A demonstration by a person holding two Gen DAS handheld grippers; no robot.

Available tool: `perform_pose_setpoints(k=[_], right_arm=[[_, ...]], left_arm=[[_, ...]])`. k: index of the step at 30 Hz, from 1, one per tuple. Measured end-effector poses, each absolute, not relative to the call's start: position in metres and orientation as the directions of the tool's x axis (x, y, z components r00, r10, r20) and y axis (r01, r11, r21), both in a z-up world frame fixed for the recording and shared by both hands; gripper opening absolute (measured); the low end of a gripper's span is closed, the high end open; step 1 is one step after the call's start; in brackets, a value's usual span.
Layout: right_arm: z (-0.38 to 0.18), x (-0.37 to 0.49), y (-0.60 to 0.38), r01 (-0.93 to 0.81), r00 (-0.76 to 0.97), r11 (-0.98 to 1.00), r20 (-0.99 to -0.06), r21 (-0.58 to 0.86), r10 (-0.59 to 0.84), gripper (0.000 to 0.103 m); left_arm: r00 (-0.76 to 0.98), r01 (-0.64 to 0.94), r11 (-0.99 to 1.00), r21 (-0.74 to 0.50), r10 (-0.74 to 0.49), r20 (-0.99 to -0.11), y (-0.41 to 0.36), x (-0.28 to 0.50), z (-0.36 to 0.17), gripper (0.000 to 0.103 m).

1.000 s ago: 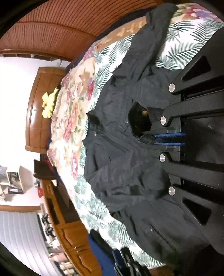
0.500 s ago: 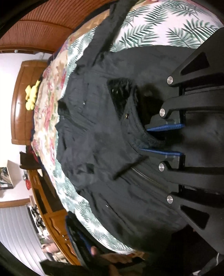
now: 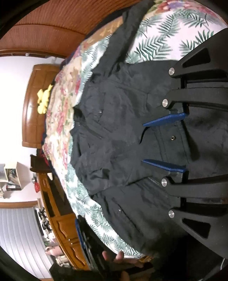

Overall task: Fold large clothes
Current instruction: 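Move the right gripper to the outstretched sleeve of the jacket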

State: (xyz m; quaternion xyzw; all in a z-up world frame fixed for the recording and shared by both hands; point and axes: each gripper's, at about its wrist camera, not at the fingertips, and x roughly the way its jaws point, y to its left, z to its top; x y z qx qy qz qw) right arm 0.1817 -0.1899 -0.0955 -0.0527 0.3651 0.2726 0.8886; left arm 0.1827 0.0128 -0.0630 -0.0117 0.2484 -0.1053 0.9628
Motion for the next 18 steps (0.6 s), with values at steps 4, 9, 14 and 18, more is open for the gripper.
perform_pose_setpoints(k=[4, 9, 14, 18], right_arm=[[-0.137, 0.193, -0.181, -0.521, 0.514, 0.845, -0.745, 0.124, 0.426, 0.038], [-0.166, 0.191, -0.186, -0.506, 0.486, 0.846, -0.754, 0.169, 0.442, 0.039], [-0.156, 0.186, -0.2, -0.494, 0.492, 0.848, -0.743, 0.191, 0.454, 0.039], [-0.144, 0.181, -0.224, -0.469, 0.529, 0.865, -0.728, 0.176, 0.435, 0.039]], left_arm=[[0.841, 0.22, 0.973, -0.066, -0.224, -0.492, -0.005, 0.187, -0.066, 0.044], [0.831, 0.248, 0.968, -0.047, -0.237, -0.503, -0.03, 0.193, -0.068, 0.044], [0.826, 0.262, 0.964, -0.048, -0.25, -0.505, -0.049, 0.201, -0.07, 0.044], [0.818, 0.275, 0.96, -0.057, -0.265, -0.511, -0.062, 0.208, -0.072, 0.044]])
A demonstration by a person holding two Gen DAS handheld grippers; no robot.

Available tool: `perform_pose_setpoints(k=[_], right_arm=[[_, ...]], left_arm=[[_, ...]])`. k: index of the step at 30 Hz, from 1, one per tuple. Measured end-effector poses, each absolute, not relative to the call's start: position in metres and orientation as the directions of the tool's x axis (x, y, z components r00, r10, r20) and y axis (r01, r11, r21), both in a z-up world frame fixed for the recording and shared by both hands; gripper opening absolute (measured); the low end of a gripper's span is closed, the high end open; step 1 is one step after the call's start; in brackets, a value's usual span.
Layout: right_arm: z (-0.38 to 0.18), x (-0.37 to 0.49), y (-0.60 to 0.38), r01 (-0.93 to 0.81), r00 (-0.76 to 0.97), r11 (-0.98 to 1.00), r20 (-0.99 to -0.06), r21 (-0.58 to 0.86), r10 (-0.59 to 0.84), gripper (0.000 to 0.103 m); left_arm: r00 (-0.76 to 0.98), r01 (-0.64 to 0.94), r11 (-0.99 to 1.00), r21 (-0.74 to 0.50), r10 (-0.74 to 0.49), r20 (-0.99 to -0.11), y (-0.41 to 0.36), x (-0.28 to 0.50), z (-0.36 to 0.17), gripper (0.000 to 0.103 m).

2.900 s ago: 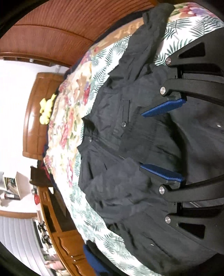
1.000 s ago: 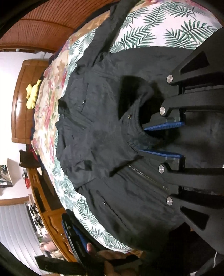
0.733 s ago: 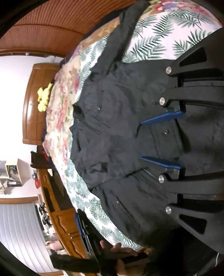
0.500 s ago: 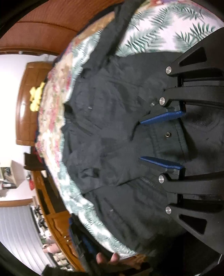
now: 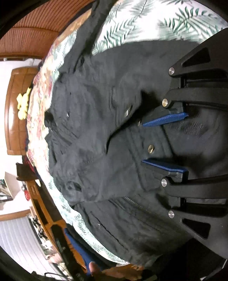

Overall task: Fold large clothes
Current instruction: 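Move the right gripper to the outstretched sleeve of the jacket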

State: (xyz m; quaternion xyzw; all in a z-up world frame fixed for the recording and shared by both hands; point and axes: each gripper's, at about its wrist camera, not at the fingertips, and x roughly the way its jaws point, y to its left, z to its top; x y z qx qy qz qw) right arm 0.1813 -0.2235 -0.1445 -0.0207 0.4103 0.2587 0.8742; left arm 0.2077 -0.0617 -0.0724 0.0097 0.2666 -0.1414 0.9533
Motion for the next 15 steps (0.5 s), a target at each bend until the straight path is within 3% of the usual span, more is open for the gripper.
perform_pose_setpoints(k=[5, 7, 10, 15], right_arm=[[-0.129, 0.188, -0.264, -0.42, 0.58, 0.894, -0.71, 0.159, 0.399, 0.039], [-0.125, 0.196, -0.28, -0.398, 0.589, 0.902, -0.707, 0.169, 0.392, 0.052], [-0.119, 0.211, -0.306, -0.353, 0.62, 0.921, -0.695, 0.166, 0.363, 0.06], [-0.113, 0.244, -0.346, -0.29, 0.656, 0.942, -0.682, 0.167, 0.323, 0.062]], left_arm=[[0.814, 0.283, 0.958, -0.047, -0.266, -0.517, -0.076, 0.211, -0.077, 0.044], [0.81, 0.286, 0.957, -0.044, -0.266, -0.522, -0.08, 0.213, -0.08, 0.044], [0.805, 0.285, 0.958, -0.039, -0.261, -0.533, -0.086, 0.217, -0.084, 0.044], [0.79, 0.288, 0.957, -0.033, -0.258, -0.556, -0.096, 0.223, -0.094, 0.044]])
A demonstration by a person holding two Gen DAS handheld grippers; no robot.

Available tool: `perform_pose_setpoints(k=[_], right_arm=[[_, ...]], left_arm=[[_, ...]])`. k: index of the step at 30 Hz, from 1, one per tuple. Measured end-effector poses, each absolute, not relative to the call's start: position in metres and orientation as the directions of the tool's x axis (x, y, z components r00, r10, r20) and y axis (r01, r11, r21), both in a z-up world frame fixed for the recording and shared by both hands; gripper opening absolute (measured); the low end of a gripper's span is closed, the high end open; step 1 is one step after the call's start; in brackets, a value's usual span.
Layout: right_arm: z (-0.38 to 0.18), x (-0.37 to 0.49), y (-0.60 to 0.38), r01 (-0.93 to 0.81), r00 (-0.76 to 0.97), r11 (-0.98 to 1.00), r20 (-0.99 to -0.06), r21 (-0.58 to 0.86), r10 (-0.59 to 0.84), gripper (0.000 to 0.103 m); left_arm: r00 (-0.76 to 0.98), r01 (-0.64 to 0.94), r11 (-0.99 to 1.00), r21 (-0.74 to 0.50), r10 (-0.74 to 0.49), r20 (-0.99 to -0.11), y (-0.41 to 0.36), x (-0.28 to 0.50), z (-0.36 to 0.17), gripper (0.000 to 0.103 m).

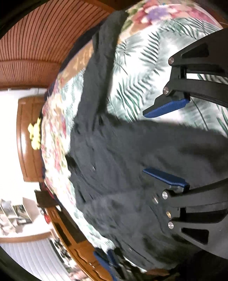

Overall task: Fold large clothes
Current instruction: 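Move the right gripper to the outstretched sleeve of the jacket, then grasp the sleeve with the right gripper and fold it across the body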

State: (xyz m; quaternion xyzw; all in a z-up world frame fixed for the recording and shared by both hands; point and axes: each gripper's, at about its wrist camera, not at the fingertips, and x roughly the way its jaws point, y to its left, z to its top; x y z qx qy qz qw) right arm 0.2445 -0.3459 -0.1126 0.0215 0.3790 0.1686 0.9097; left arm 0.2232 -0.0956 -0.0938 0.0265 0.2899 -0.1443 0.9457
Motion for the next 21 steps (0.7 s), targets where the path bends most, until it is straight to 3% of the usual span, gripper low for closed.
perform_pose_setpoints(k=[21], right_arm=[[-0.16, 0.382, -0.466, 0.055, 0.643, 0.948, -0.738, 0.314, 0.207, 0.062]], left_arm=[[0.752, 0.333, 0.943, -0.028, -0.283, -0.595, -0.121, 0.236, -0.107, 0.044]])
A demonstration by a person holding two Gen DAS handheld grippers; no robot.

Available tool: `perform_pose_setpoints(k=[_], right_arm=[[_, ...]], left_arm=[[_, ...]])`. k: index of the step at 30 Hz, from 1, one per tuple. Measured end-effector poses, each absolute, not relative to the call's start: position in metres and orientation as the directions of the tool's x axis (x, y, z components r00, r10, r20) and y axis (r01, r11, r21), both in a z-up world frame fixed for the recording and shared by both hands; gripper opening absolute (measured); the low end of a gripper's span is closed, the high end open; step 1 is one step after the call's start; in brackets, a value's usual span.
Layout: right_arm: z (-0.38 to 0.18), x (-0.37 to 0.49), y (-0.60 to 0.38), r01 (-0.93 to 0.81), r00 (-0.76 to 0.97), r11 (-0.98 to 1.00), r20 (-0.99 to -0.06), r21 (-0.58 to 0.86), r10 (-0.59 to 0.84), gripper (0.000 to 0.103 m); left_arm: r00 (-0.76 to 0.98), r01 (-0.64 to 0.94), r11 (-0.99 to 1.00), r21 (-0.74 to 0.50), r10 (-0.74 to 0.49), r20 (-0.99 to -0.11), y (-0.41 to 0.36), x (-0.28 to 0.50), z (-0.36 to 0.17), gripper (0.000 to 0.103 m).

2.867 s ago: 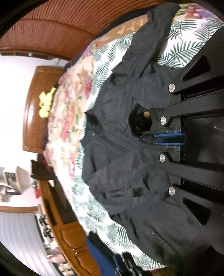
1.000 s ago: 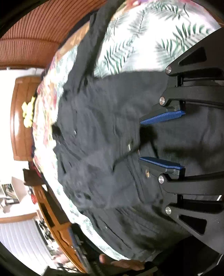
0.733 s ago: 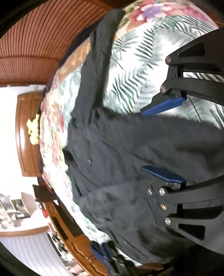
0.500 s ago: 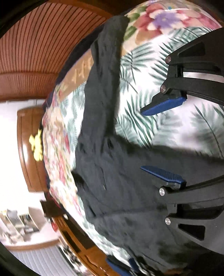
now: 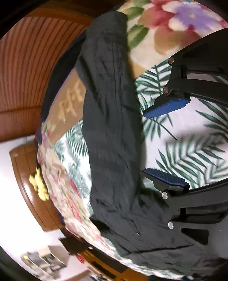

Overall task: Fold large clothes
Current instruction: 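Grasp the sleeve with the right gripper and fold it across the body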

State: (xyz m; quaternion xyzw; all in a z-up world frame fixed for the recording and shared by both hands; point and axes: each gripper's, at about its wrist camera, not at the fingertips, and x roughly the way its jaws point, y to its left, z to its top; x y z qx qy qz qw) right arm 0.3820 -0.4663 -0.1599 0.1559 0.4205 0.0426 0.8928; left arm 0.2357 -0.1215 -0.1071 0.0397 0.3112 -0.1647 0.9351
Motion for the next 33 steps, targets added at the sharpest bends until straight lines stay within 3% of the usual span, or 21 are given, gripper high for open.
perform_pose_setpoints(k=[18, 20, 23, 24, 30, 33], right_arm=[[-0.181, 0.415, -0.522, 0.277, 0.647, 0.817, -0.727, 0.506, 0.231, 0.061], [-0.178, 0.419, -0.519, 0.298, 0.642, 0.839, -0.746, 0.455, 0.176, 0.054], [-0.174, 0.424, -0.518, 0.309, 0.64, 0.859, -0.757, 0.408, 0.129, 0.02], [-0.171, 0.425, -0.518, 0.298, 0.652, 0.86, -0.747, 0.415, 0.134, 0.014], [-0.087, 0.421, -0.479, 0.099, 0.789, 0.934, -0.599, 0.343, 0.136, 0.007], [-0.036, 0.412, -0.434, -0.078, 0.828, 0.954, -0.514, 0.289, 0.223, 0.007]], left_arm=[[0.735, 0.341, 0.94, -0.035, -0.289, -0.613, -0.116, 0.238, -0.109, 0.044], [0.734, 0.342, 0.939, -0.04, -0.293, -0.613, -0.115, 0.238, -0.109, 0.044], [0.728, 0.35, 0.935, -0.064, -0.314, -0.61, -0.112, 0.237, -0.107, 0.044], [0.729, 0.35, 0.934, -0.064, -0.315, -0.608, -0.11, 0.236, -0.106, 0.044], [0.74, 0.344, 0.937, -0.056, -0.308, -0.598, -0.106, 0.232, -0.102, 0.044], [0.748, 0.34, 0.939, -0.057, -0.307, -0.588, -0.102, 0.23, -0.098, 0.044]])
